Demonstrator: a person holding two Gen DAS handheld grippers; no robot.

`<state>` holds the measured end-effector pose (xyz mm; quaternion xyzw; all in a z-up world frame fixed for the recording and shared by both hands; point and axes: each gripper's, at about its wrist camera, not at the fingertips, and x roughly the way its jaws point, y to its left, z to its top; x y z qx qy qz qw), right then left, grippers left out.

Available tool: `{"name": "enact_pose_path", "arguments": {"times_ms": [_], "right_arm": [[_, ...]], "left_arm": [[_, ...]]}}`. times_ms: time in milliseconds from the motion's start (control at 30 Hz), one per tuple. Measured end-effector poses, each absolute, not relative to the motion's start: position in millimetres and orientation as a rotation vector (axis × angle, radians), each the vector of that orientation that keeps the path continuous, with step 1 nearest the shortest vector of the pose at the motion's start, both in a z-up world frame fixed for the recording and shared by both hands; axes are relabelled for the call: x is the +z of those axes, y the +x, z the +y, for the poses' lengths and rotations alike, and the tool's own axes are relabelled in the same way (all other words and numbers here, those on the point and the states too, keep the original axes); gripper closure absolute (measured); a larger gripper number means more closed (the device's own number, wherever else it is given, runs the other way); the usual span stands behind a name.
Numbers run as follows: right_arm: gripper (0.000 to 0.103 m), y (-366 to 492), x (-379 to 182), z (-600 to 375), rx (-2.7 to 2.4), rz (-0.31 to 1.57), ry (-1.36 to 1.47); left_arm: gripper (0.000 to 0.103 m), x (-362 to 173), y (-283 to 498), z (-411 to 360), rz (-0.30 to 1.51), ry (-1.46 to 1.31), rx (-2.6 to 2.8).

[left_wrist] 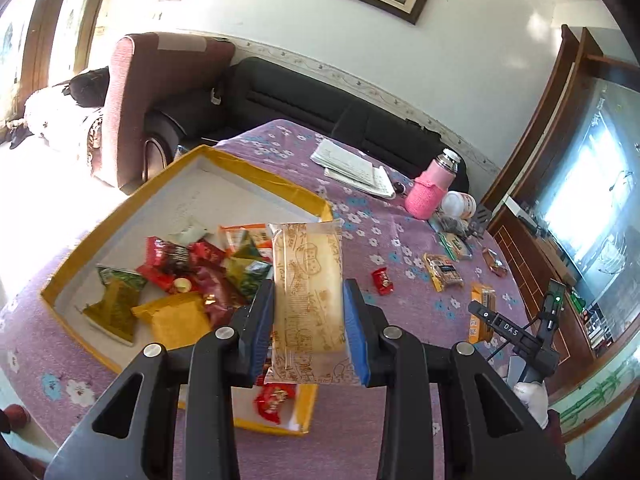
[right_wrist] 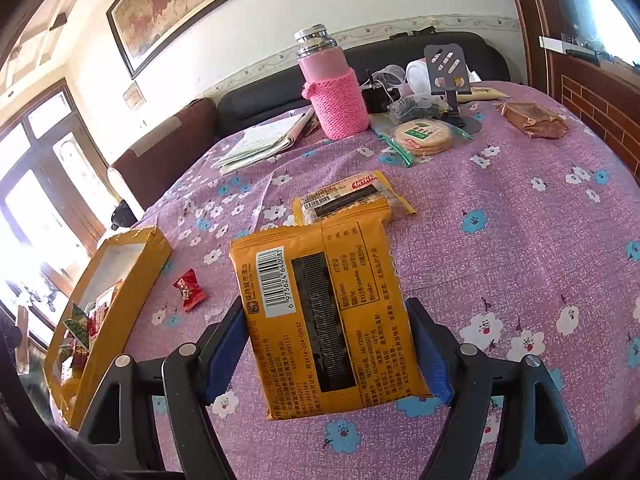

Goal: Organize snacks
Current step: 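Carry both biscuit packs over the white tray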

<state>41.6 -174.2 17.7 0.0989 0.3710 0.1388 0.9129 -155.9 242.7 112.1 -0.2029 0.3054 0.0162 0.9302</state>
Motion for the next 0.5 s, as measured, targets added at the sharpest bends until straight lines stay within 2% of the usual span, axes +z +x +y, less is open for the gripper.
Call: {"name": "enact_pose_path", "arguments": {"times_ms": [200, 500], "right_arm": [[0.026, 24, 45, -154, 0.36, 0.762, 0.231], [0.027, 0, 90, -71, 0.595, 0.761, 0.188]], "left_arm": [[0.072, 116, -175, 280, 0.581, -0.453, 0.076], [0.072, 99, -176, 308, 0.59, -0.489, 0.124]]}}
